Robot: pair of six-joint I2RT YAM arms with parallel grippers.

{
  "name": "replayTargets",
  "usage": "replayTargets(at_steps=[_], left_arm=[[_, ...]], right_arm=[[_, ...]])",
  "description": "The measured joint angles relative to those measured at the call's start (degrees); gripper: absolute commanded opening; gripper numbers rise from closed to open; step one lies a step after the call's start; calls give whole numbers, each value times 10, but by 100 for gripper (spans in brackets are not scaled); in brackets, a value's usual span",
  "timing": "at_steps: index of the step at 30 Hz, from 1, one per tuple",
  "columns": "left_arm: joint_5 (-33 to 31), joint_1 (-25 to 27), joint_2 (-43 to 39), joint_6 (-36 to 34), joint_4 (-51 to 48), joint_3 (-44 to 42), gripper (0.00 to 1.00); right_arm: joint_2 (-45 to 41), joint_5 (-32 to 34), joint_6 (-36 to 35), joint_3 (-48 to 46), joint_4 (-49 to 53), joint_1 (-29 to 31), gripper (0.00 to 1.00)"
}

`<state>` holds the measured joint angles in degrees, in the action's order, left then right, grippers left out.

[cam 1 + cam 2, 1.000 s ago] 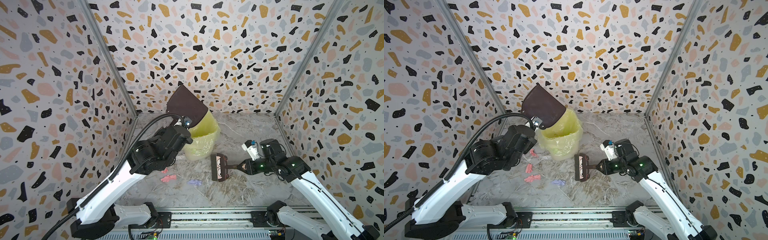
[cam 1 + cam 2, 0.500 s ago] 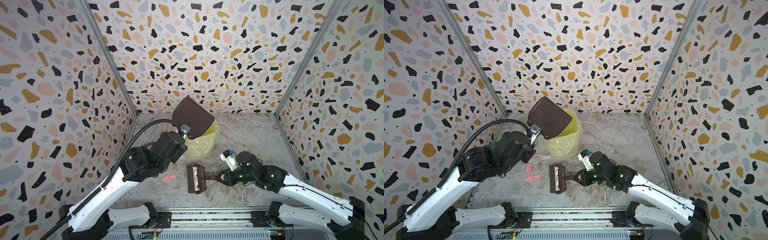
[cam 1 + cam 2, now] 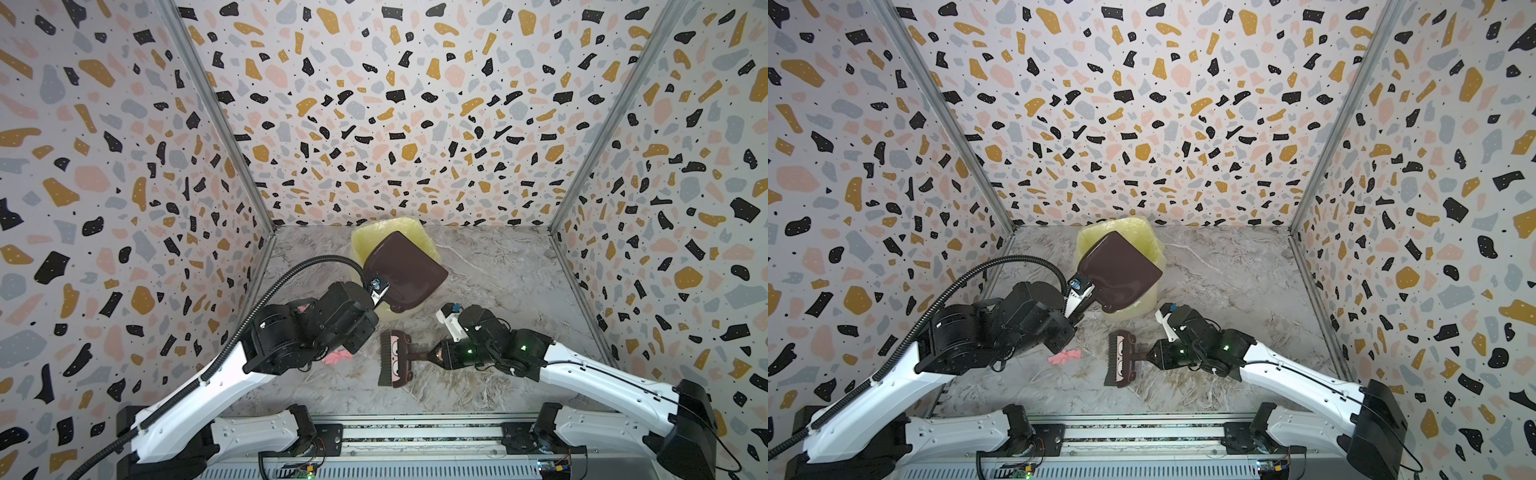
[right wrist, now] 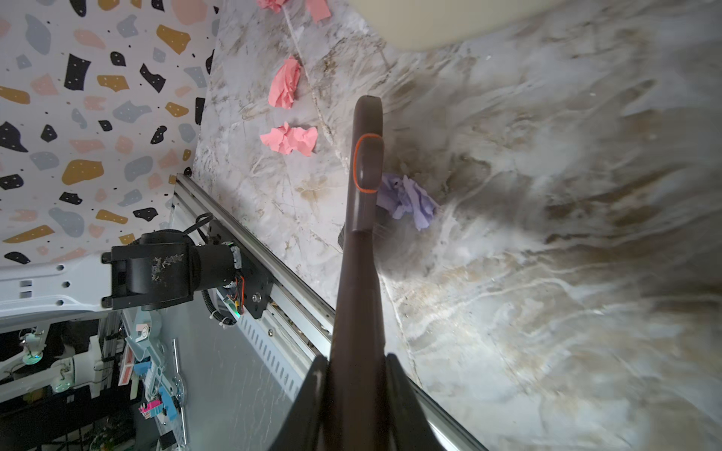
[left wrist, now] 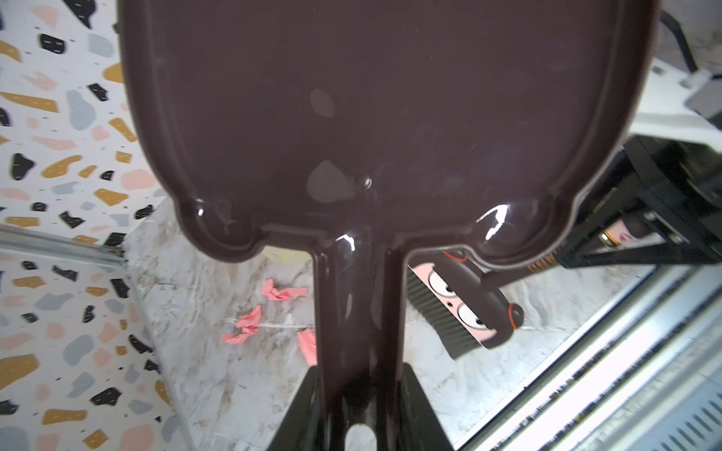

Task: Sweep away the paper scraps from the table
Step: 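Lower the dustpan toward the purple scrap with the left gripper while the right follows, then set the dustpan down near the purple scrap and bring the brush behind it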

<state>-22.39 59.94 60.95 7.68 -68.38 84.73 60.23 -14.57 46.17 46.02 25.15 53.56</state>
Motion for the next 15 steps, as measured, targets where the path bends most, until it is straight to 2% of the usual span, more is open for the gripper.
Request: replayTargets(at_steps=[7, 15], left_arm=[[40, 68, 12, 44, -8, -30, 0], [85, 123, 16, 106, -1, -95, 0]], right_arm=[[-114, 19, -19, 10, 147, -85, 0], [-127, 40, -65, 142, 284, -139, 0]])
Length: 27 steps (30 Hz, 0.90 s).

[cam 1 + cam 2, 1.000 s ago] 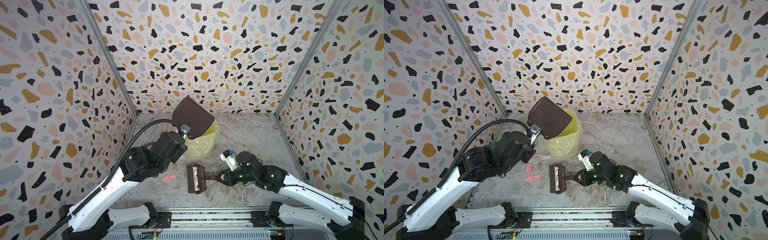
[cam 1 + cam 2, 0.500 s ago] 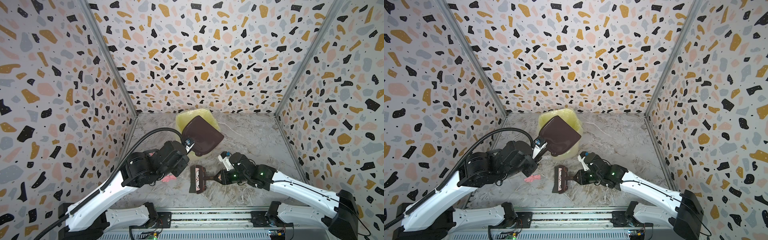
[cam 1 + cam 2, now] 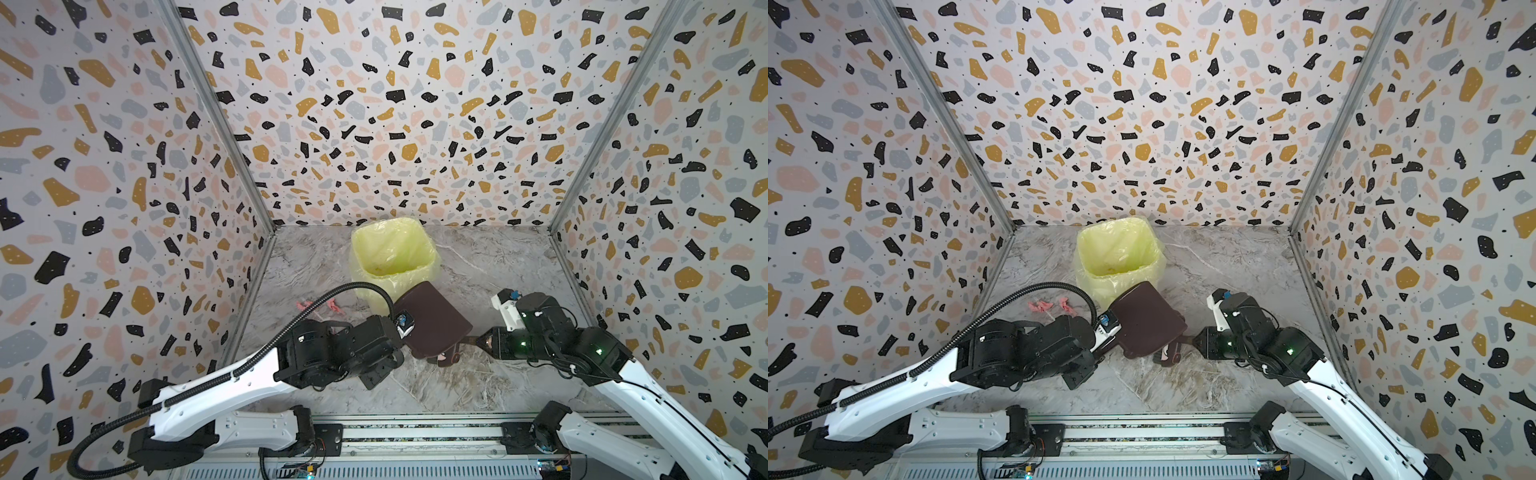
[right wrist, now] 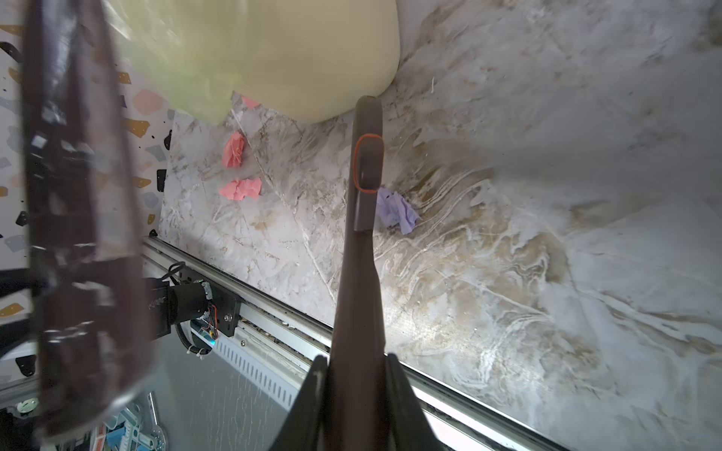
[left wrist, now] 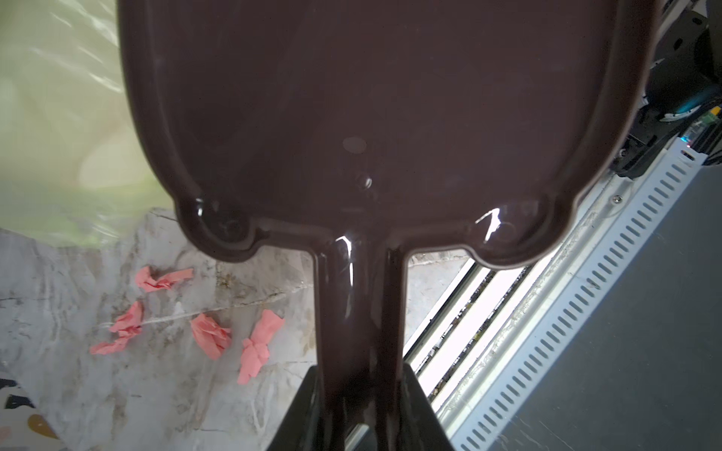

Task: Sweep away the paper scraps from the table
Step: 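Set the dustpan down near the purple scrap and bring the brush behind it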

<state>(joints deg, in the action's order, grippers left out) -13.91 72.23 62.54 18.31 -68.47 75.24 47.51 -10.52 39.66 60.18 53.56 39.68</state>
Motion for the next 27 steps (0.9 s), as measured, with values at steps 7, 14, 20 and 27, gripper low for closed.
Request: replayTargets(at_steps=[7, 14, 20, 27], left_arm=[[34, 54, -2, 68, 1, -60, 0], [62, 87, 11, 116, -5, -121, 0], [74, 92, 23, 148, 0, -172, 0], [74, 92, 66, 156, 28, -209, 0]], right_arm=[[31, 64, -51, 87, 79, -22, 0], [107, 130, -104, 105, 108, 3, 0], [148, 192, -118, 122, 115, 93, 0], [218, 272, -125, 181, 129, 179, 0]])
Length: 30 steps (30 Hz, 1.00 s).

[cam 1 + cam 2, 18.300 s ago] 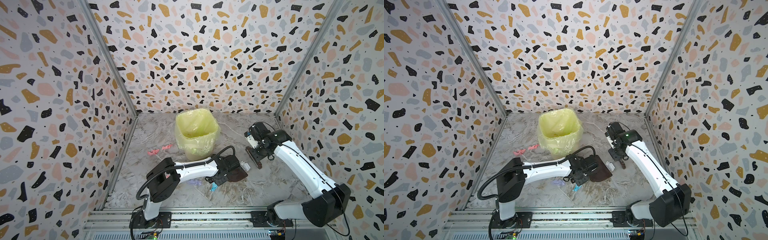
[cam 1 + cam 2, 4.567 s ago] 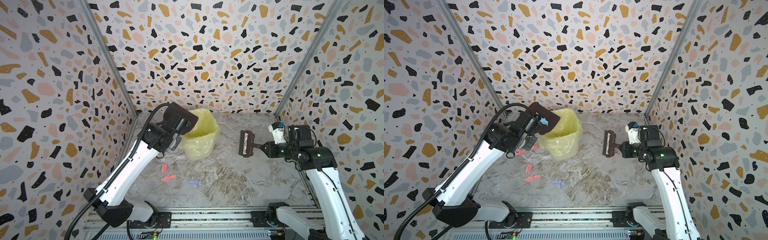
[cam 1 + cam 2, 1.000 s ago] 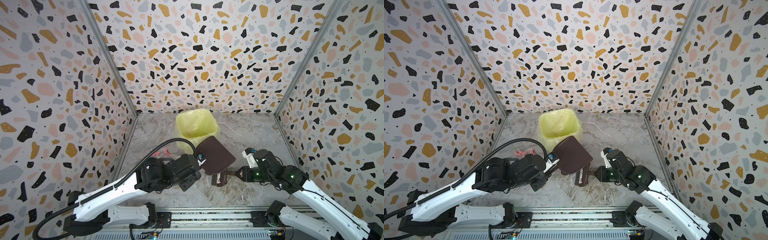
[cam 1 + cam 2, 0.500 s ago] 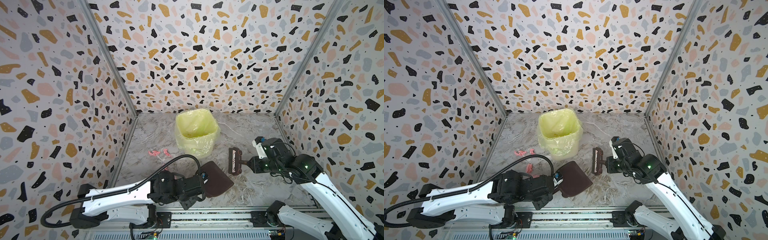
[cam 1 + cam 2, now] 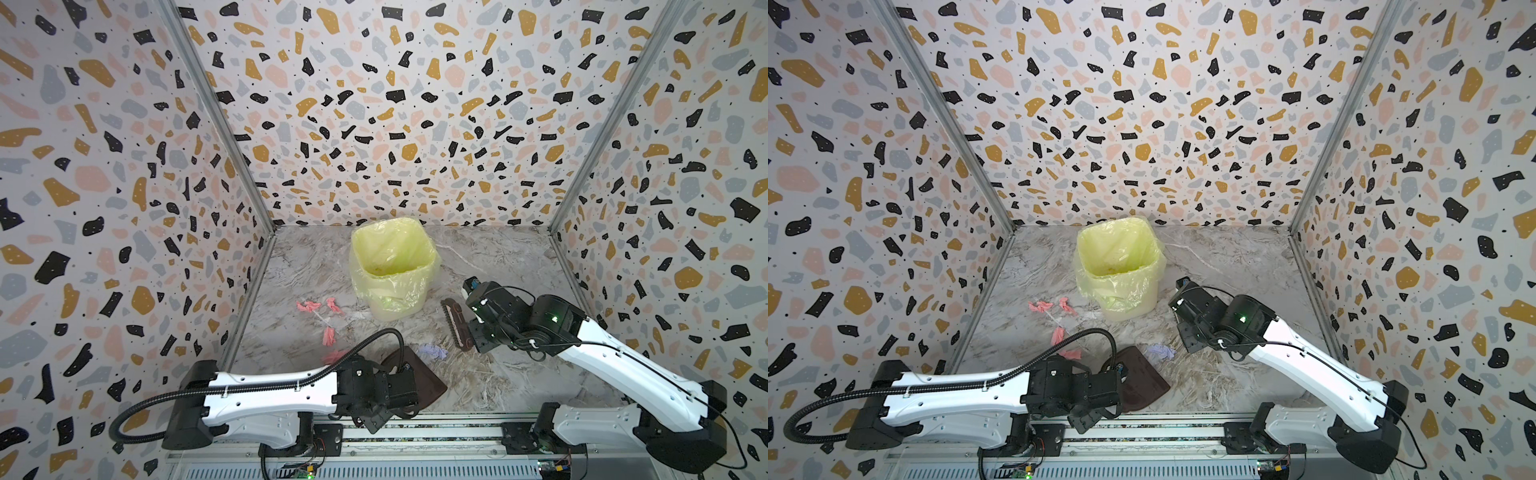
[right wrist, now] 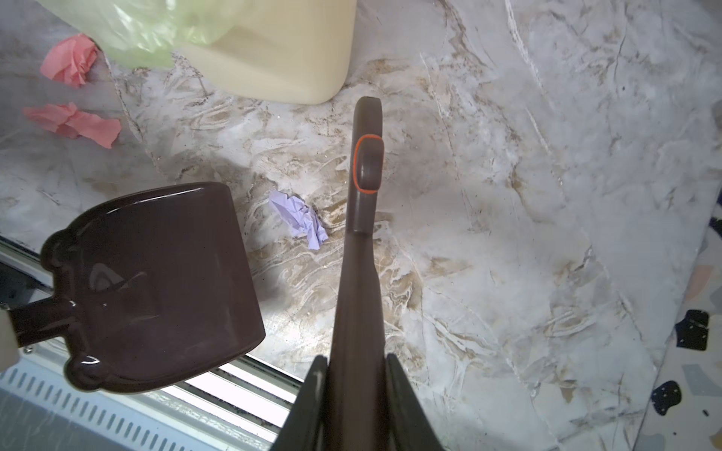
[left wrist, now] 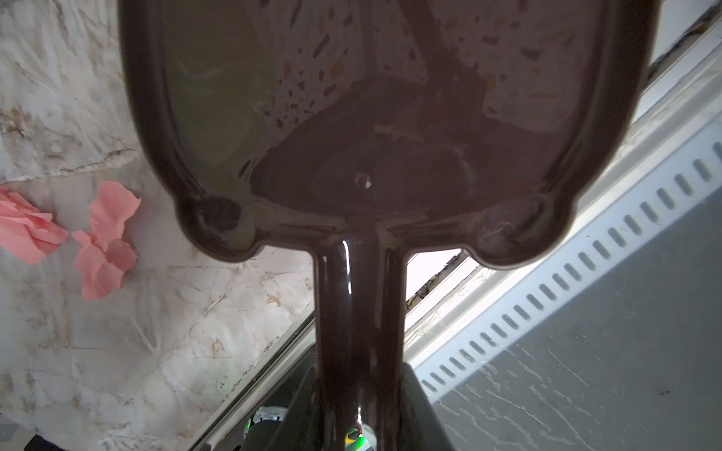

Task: Sweep away the paper scraps from the table
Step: 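Set the dustpan down near the purple scrap and bring the brush behind it, then sweep the purple scrap into the dustpan with the right gripper's brush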

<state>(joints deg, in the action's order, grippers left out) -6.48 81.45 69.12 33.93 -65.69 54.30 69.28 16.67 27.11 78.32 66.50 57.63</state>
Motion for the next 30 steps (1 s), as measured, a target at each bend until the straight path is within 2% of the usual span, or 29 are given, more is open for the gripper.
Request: replayTargets(at_steps=[12, 30], left_arm=[[-20, -3, 23, -2, 26, -20, 0], [-35, -49, 32, -31, 44, -56, 0]], right_arm=[[81, 62, -20, 18, 54, 43, 0], [138, 16, -44, 34, 27, 88, 0]])
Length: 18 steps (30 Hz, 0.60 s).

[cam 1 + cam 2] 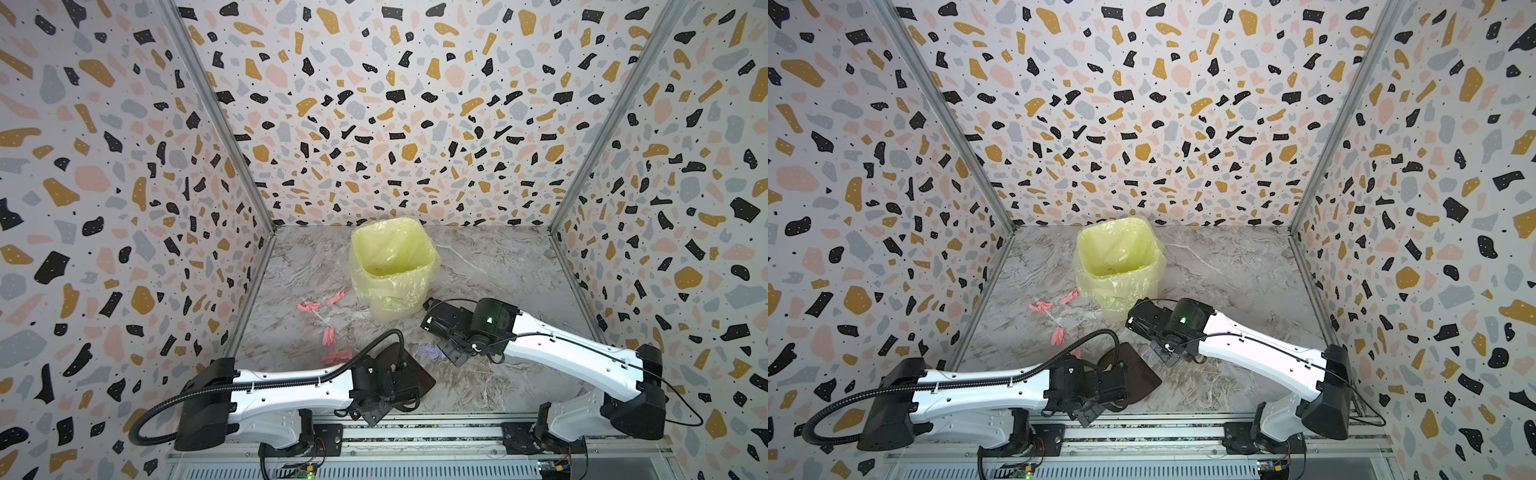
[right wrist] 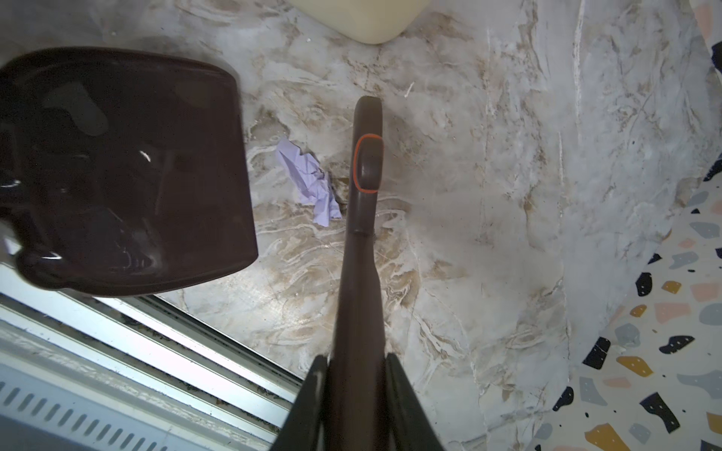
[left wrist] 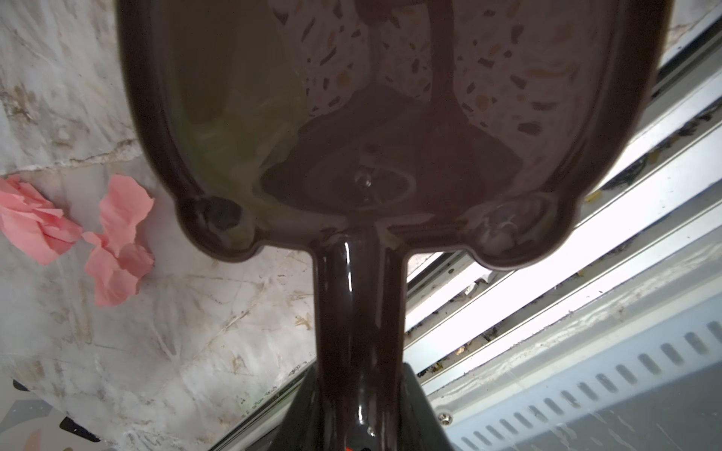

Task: Sweep away the paper scraps from the table
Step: 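Sweep the purple scrap into the dustpan with the right gripper's brush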

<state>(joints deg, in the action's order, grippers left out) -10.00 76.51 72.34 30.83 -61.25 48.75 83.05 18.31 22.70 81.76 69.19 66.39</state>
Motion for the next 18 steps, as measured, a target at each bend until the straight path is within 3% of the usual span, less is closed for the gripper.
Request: replayTargets(at_steps=[7, 18], left_arm=[[0, -7, 0, -8, 6, -4, 0], [1, -13, 0, -15, 19, -16, 0]], right_arm=[[9, -33, -3, 27, -22, 16, 0], [26, 7, -1, 35, 14, 9, 0]])
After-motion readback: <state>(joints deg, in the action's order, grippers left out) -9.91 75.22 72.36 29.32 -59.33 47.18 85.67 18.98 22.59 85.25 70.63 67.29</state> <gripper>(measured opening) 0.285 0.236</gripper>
